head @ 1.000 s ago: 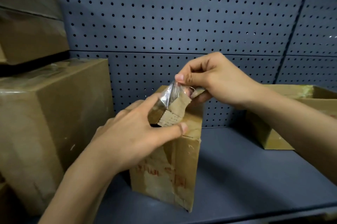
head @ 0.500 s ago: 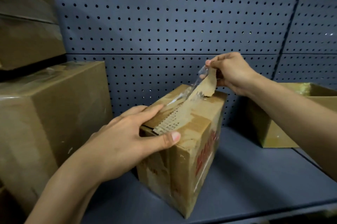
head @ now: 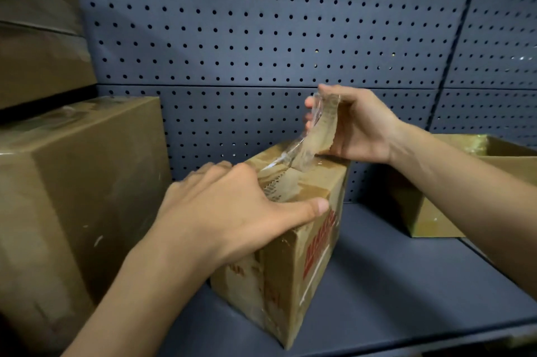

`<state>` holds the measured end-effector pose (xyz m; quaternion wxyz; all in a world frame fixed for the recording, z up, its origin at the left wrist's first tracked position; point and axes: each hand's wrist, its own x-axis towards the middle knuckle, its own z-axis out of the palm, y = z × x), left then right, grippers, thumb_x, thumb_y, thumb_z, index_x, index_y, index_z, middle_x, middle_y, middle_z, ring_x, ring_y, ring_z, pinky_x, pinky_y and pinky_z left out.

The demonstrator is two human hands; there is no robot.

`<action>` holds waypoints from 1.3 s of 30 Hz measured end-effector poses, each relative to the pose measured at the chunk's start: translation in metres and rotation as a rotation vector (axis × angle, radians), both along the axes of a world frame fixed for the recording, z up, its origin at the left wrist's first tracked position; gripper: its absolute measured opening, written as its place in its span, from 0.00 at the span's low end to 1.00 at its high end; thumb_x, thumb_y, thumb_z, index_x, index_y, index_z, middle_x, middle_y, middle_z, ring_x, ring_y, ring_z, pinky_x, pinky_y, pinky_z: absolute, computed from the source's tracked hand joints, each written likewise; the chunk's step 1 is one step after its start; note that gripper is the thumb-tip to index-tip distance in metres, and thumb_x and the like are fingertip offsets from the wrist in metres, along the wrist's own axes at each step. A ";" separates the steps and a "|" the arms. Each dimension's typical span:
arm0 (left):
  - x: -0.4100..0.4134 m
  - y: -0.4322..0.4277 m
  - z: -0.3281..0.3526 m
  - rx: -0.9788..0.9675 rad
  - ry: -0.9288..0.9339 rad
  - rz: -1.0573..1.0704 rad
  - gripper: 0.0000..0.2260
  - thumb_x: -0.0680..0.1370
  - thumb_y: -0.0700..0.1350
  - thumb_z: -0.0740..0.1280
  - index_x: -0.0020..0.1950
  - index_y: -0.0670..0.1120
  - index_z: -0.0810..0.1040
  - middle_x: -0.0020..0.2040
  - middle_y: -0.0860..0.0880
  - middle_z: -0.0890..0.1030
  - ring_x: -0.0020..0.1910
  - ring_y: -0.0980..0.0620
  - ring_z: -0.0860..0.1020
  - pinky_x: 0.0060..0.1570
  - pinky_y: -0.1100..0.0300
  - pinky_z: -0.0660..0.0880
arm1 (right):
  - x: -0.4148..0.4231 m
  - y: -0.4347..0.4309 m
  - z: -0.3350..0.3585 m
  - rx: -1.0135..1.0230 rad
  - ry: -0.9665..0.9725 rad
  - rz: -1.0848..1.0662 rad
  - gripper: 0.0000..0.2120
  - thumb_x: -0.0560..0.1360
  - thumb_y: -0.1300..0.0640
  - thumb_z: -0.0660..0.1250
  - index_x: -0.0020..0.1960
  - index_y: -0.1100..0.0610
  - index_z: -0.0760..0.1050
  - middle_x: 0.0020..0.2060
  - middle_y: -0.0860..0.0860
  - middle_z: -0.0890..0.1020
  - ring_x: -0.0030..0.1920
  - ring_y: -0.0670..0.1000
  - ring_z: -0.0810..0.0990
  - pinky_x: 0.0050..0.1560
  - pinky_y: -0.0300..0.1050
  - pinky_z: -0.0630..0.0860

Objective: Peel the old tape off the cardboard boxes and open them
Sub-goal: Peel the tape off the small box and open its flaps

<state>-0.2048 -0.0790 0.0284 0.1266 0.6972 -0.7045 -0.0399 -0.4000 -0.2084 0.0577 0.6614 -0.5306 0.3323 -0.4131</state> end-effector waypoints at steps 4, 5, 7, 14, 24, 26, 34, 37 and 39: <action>-0.003 -0.004 -0.006 0.033 -0.016 -0.008 0.55 0.54 0.86 0.50 0.78 0.63 0.57 0.79 0.53 0.61 0.75 0.48 0.62 0.67 0.47 0.64 | 0.002 0.006 -0.002 -0.286 0.287 0.038 0.16 0.74 0.49 0.70 0.38 0.60 0.70 0.34 0.53 0.74 0.32 0.48 0.70 0.37 0.41 0.67; -0.001 -0.005 -0.006 0.053 -0.008 -0.021 0.55 0.54 0.85 0.50 0.78 0.63 0.53 0.80 0.54 0.58 0.76 0.49 0.59 0.68 0.46 0.63 | 0.002 0.008 -0.003 -0.401 0.439 0.018 0.20 0.72 0.49 0.73 0.37 0.63 0.70 0.32 0.56 0.72 0.30 0.50 0.69 0.34 0.42 0.67; 0.001 -0.007 -0.005 0.070 0.002 -0.051 0.55 0.52 0.83 0.50 0.79 0.64 0.51 0.79 0.56 0.57 0.76 0.50 0.59 0.67 0.46 0.63 | 0.001 0.010 -0.004 -0.580 0.770 0.003 0.23 0.68 0.47 0.78 0.37 0.66 0.73 0.31 0.58 0.74 0.30 0.52 0.72 0.31 0.41 0.68; 0.003 -0.011 -0.002 0.054 0.036 -0.089 0.55 0.51 0.80 0.54 0.78 0.66 0.54 0.76 0.63 0.58 0.75 0.54 0.59 0.65 0.52 0.62 | -0.003 0.009 0.004 -0.704 1.149 0.040 0.16 0.68 0.46 0.78 0.52 0.51 0.82 0.41 0.48 0.84 0.37 0.41 0.80 0.40 0.35 0.76; 0.046 -0.017 -0.008 0.052 0.098 -0.135 0.60 0.43 0.88 0.51 0.75 0.73 0.52 0.73 0.70 0.58 0.73 0.58 0.61 0.73 0.48 0.63 | -0.050 -0.010 0.016 -0.762 1.082 -0.270 0.06 0.76 0.57 0.72 0.45 0.60 0.82 0.35 0.55 0.82 0.30 0.47 0.76 0.31 0.39 0.75; 0.051 -0.018 -0.010 0.056 0.086 -0.157 0.61 0.40 0.88 0.47 0.75 0.73 0.52 0.70 0.73 0.58 0.72 0.60 0.61 0.73 0.49 0.64 | -0.056 -0.010 0.008 -0.717 1.025 -0.290 0.05 0.76 0.58 0.72 0.43 0.60 0.81 0.33 0.55 0.81 0.31 0.50 0.75 0.31 0.42 0.75; 0.057 -0.021 -0.004 0.114 0.078 -0.176 0.41 0.53 0.77 0.56 0.64 0.85 0.43 0.78 0.65 0.52 0.77 0.57 0.54 0.75 0.46 0.59 | -0.040 -0.006 -0.014 -0.340 0.392 -0.169 0.06 0.81 0.67 0.60 0.55 0.60 0.73 0.37 0.56 0.82 0.36 0.52 0.77 0.36 0.44 0.74; 0.047 -0.018 0.001 0.203 0.004 -0.153 0.41 0.53 0.78 0.53 0.63 0.85 0.37 0.80 0.62 0.45 0.80 0.52 0.48 0.77 0.44 0.52 | -0.032 -0.003 -0.019 -0.268 0.297 -0.128 0.14 0.82 0.68 0.56 0.61 0.59 0.76 0.32 0.53 0.76 0.32 0.50 0.76 0.34 0.42 0.73; 0.038 -0.020 0.003 0.228 -0.076 -0.136 0.43 0.51 0.82 0.50 0.64 0.83 0.36 0.81 0.59 0.43 0.80 0.48 0.47 0.77 0.41 0.49 | -0.025 0.001 -0.022 -0.244 0.296 -0.111 0.14 0.82 0.67 0.54 0.55 0.60 0.79 0.30 0.51 0.71 0.30 0.48 0.71 0.33 0.40 0.68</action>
